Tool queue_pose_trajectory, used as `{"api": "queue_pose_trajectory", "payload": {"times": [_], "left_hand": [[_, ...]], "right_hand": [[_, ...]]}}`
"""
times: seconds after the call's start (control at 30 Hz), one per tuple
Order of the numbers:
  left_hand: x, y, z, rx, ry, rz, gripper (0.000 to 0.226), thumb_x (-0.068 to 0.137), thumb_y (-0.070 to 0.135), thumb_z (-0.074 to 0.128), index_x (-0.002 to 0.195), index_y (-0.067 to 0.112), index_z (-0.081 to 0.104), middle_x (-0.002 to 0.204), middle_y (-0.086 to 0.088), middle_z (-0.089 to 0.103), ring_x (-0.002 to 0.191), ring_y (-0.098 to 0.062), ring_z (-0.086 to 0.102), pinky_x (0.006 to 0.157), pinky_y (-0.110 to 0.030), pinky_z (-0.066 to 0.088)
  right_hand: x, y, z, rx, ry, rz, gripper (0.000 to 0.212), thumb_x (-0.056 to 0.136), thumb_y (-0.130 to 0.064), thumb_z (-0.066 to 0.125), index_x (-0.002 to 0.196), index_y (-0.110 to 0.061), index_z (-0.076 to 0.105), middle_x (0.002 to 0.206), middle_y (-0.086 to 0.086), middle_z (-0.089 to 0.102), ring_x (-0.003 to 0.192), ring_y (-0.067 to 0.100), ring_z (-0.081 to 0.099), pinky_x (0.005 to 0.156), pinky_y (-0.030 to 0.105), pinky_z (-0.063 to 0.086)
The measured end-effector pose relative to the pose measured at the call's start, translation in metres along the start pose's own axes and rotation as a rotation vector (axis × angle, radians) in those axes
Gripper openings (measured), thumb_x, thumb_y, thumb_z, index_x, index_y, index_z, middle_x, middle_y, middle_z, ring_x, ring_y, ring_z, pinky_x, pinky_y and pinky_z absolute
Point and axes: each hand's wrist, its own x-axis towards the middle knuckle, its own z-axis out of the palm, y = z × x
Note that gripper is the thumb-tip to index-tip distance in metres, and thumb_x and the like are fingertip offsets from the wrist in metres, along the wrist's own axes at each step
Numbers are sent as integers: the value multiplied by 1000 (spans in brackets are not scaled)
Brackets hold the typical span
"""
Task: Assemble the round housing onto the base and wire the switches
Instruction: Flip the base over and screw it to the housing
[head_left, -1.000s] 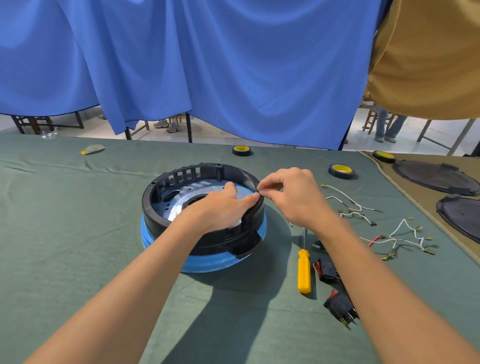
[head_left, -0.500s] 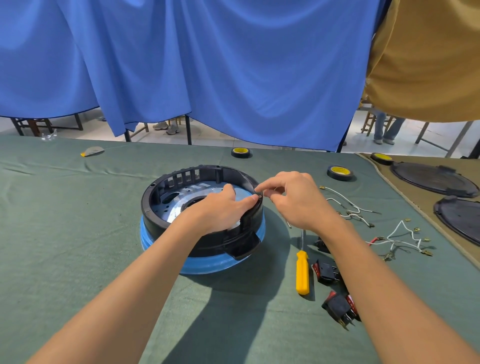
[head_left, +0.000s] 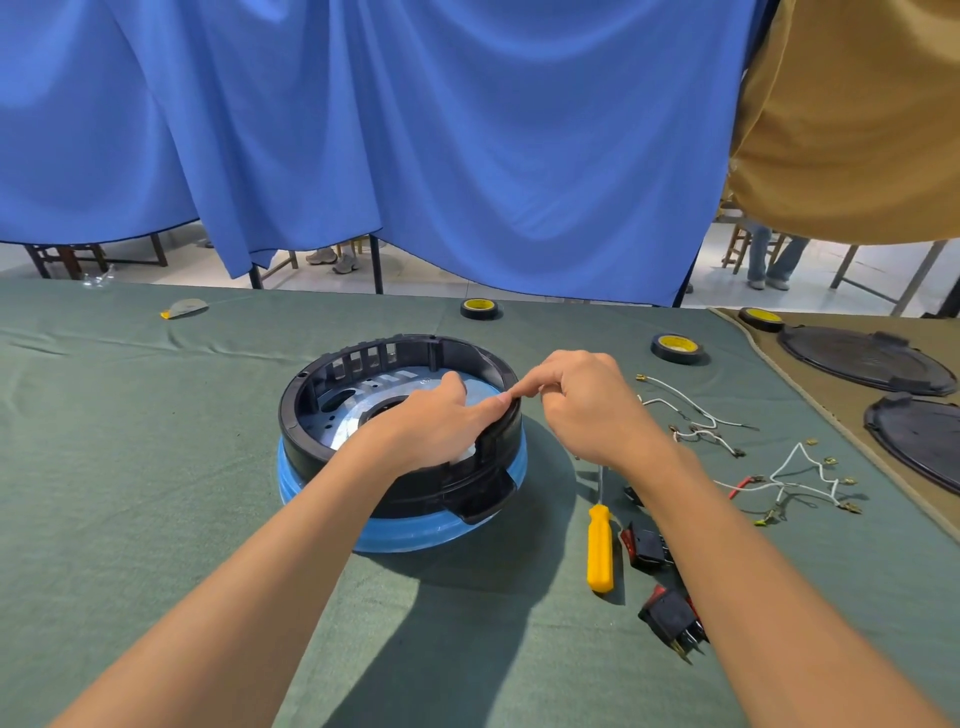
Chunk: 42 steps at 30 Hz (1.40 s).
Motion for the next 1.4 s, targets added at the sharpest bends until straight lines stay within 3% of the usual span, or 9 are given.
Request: {"api": "queue_pose_trajectory", "payload": {"times": [0.17, 0.3, 0.43, 0.6, 0.77, 1.0, 1.2, 1.27, 1.4], "left_hand": [[1, -1, 0, -52, 18, -32, 57, 95, 66, 36, 125, 18, 41, 102, -13, 65, 89, -25, 60, 80, -40, 47], [2, -2, 0, -8, 8, -24, 54, 96, 63, 33, 131, 24, 39, 108, -7, 59, 98, -24, 57, 86, -40, 45], [4, -4, 0, -4, 4, -9, 52, 96, 64, 33, 127, 22, 41, 98, -4, 60, 91, -21, 59, 86, -40, 47], [1, -4, -1, 1, 2, 32, 37, 102, 51, 31, 118, 20, 44, 100, -8, 59, 95, -26, 59, 79, -37, 44], [0, -2, -1, 31, -3, 38, 33, 106, 38, 31, 123, 13, 43, 104, -12, 57, 103, -33, 57, 90, -44, 45], [3, -7, 0, -81, 17, -31, 51, 96, 65, 32, 117, 20, 44, 94, -1, 61, 90, -16, 58, 73, -34, 41], [3, -7, 1, -94, 22, -26, 51, 96, 64, 32, 113, 18, 44, 95, -5, 64, 85, -19, 59, 75, -36, 43], [0, -5, 0, -71, 13, -15, 47, 98, 59, 32, 115, 17, 45, 96, -8, 62, 89, -22, 59, 75, -36, 43], [-4, 0, -2, -14, 5, 20, 37, 105, 44, 31, 125, 16, 44, 109, -9, 54, 104, -30, 55, 87, -41, 42]], "right_hand": [[2, 2, 1, 4, 21, -23, 37, 89, -8, 48, 99, -28, 77, 97, -5, 63, 96, 19, 56, 83, 38, 51], [4, 4, 4, 58, 197, -3, 27, 92, -11, 54, 96, -26, 76, 95, -1, 69, 84, 15, 58, 79, 32, 50], [4, 4, 3, 50, 70, -23, 28, 90, -9, 56, 94, -26, 77, 98, -2, 66, 86, 13, 55, 75, 29, 46], [3, 0, -1, 30, -12, -50, 36, 89, -2, 51, 95, -25, 78, 104, -3, 66, 99, 17, 57, 84, 32, 49], [3, -1, -3, -3, 106, -50, 32, 91, -12, 52, 103, -31, 75, 100, -3, 66, 94, 22, 59, 83, 43, 52], [3, 1, 0, -41, 20, -60, 19, 93, -17, 59, 98, -26, 76, 91, -7, 60, 91, 18, 56, 82, 40, 51], [10, -4, -11, -44, -143, -105, 18, 93, -13, 57, 91, -24, 71, 86, -11, 62, 85, 10, 56, 77, 29, 49], [10, -3, -13, 4, -105, -86, 22, 92, -10, 55, 87, -26, 70, 87, -10, 64, 83, 6, 56, 74, 27, 46], [6, 3, -11, -44, 22, -25, 38, 92, -1, 45, 90, -28, 73, 93, -5, 57, 81, 4, 50, 85, 36, 48]]}}
